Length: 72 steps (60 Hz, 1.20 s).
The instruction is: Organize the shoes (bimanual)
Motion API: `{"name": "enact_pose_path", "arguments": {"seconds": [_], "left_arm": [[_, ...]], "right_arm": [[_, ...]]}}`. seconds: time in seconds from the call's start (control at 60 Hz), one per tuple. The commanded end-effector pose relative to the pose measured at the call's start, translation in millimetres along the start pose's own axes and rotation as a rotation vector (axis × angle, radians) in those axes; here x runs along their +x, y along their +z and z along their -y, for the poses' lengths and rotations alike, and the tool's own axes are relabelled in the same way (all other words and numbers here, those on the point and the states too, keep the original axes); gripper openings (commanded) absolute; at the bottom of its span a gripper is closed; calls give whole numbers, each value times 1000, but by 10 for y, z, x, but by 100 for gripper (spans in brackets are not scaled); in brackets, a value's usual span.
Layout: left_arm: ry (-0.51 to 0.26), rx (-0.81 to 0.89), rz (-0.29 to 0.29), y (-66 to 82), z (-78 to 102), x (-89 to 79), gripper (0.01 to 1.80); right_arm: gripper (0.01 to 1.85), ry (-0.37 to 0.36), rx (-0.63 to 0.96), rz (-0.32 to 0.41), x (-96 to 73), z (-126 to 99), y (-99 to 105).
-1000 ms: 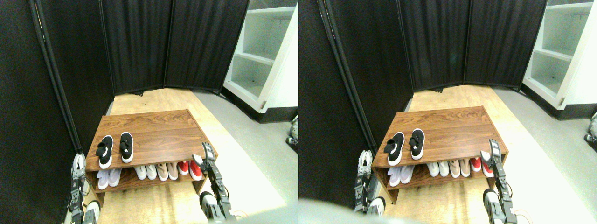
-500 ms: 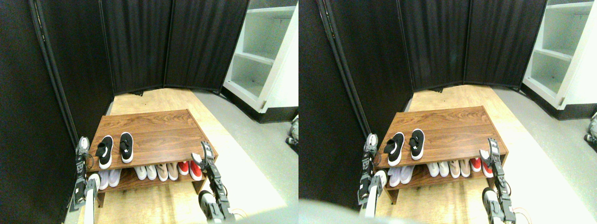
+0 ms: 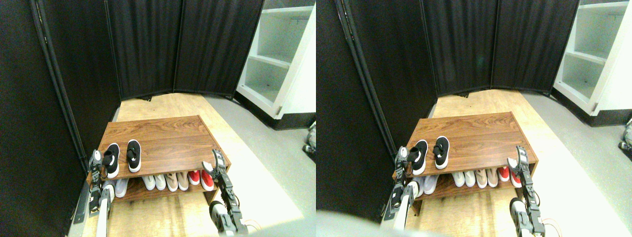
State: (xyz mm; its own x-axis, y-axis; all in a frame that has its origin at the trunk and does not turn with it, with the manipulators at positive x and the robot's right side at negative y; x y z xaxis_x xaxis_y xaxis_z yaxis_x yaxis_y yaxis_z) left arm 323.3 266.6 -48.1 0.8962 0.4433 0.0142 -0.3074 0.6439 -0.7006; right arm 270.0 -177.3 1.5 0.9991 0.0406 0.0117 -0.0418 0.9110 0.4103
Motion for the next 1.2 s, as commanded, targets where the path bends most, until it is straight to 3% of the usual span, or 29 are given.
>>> {"name": "enact_pose_path", "arguments": {"seconds": [0.017,0.25,0.517,0.733,0.867,1.2], "left_arm": [[4,-11,4,-98,0,35,1],[28,15,-12,-210,-34,83,1],[78,-11,-56,-339,60,157,1],[56,-13,-109,-397,171,165,1],[49,-20,-137,-389,309,82,1],[39,-131,-224,-379,424,-106,1]], "right_arm": [[46,34,1,21,30,-65,58],[46,24,-3,24,26,-57,69],[45,43,15,52,19,-6,73],[45,39,25,60,18,-1,84],[46,38,27,71,39,-22,87],[49,39,19,76,118,-68,70]]}}
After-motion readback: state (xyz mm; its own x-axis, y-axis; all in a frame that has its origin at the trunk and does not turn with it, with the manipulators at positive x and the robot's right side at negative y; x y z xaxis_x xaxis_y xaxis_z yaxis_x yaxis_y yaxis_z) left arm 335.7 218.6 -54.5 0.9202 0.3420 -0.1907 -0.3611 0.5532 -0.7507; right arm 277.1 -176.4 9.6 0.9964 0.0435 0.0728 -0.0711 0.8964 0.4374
